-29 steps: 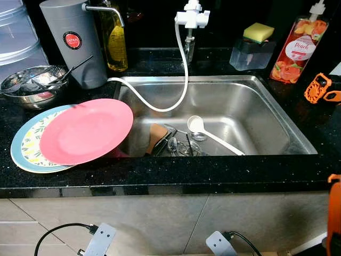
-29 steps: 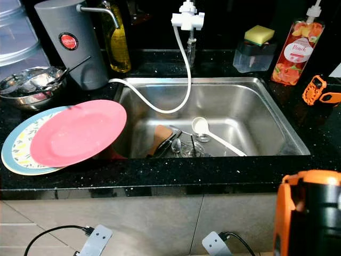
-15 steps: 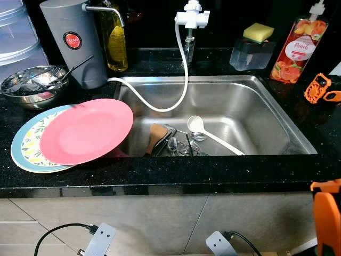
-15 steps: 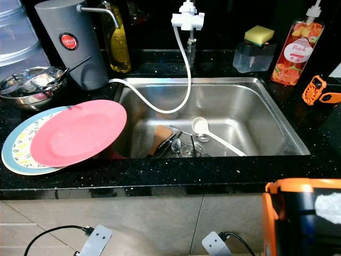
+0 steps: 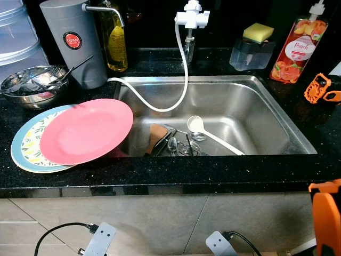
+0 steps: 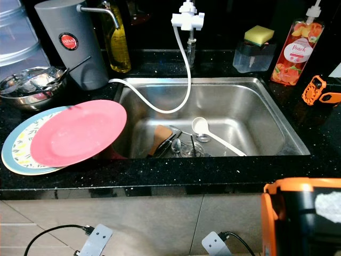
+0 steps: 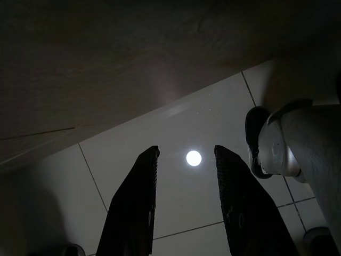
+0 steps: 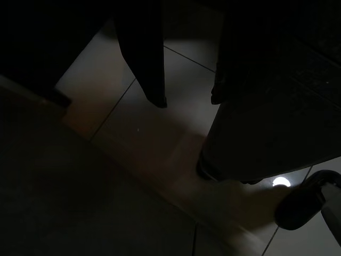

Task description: Kitchen organization

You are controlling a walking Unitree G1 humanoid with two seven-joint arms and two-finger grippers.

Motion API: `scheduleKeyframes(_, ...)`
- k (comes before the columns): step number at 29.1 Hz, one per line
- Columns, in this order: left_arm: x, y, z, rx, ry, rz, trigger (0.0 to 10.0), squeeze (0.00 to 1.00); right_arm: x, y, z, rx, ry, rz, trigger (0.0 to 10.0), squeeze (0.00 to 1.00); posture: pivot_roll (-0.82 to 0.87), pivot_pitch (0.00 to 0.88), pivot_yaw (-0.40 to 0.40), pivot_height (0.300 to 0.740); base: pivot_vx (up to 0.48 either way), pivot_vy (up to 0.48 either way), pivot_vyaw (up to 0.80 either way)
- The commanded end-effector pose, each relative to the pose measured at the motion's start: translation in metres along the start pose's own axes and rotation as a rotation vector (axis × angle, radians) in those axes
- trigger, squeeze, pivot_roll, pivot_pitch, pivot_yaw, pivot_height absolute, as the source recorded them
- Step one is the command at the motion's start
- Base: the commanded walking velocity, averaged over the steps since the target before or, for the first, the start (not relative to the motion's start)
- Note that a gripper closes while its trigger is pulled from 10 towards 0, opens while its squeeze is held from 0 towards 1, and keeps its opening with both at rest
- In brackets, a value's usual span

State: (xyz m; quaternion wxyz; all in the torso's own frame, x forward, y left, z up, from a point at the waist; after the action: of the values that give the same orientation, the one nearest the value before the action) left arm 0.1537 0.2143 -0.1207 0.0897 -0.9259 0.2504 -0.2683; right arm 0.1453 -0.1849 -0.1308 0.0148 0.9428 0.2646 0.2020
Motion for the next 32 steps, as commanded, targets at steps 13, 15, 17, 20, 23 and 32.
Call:
scheduleKeyframes(13, -0.02, -0.013, -0.005, 0.014, -0.056, 0.009, 10.0, 0.0, 0.001, -0.004, 0.001, 0.015, -0.005, -0.005, 10.0, 0.0, 0.15, 0.0, -0.009, 0.74, 0.0, 0.0, 0.0)
scheduleKeyframes(15, -0.021, -0.014, -0.006, 0.014, -0.059, 0.008, 10.0, 0.0, 0.001, -0.004, 0.001, 0.015, -0.006, -0.003, 10.0, 0.0, 0.15, 0.0, -0.009, 0.74, 0.0, 0.0, 0.0)
scheduleKeyframes(17, -0.021, -0.014, -0.006, 0.014, -0.059, 0.008, 10.0, 0.0, 0.0, -0.004, 0.001, 0.015, -0.007, -0.002, 10.0, 0.0, 0.15, 0.0, -0.009, 0.74, 0.0, 0.0, 0.0)
scheduleKeyframes(20, -0.02, -0.013, -0.005, 0.012, -0.059, 0.009, 10.0, 0.0, 0.0, -0.004, 0.001, 0.014, -0.009, 0.0, 10.0, 0.0, 0.15, 0.0, -0.007, 0.74, 0.0, 0.0, 0.0)
scheduleKeyframes(23, -0.016, -0.01, -0.004, 0.008, -0.055, 0.011, 10.0, 0.0, -0.001, -0.003, 0.0, 0.014, -0.01, 0.002, 10.0, 0.0, 0.15, 0.0, -0.007, 0.74, 0.0, 0.0, 0.0)
scheduleKeyframes(32, -0.003, -0.003, 0.001, 0.0, -0.038, 0.015, 10.0, 0.0, -0.001, -0.005, 0.0, 0.014, -0.011, 0.004, 10.0, 0.0, 0.15, 0.0, -0.004, 0.74, 0.0, 0.0, 0.0)
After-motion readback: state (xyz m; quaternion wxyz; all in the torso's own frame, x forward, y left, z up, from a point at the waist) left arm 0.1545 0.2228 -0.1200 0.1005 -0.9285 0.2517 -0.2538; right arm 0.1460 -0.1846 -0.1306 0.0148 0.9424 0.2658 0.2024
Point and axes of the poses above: a point about 5 cm out from each wrist's last joint towards the gripper, its own z axis pointing out of the wrist towards the gripper, its own x axis along the axis of the wrist's last joint, y = z × x, the point moved 3 cm from there along z, pointing out of the wrist towards the gripper, and after that the axes turned 7 degrees about z, right-handed, at the moved point
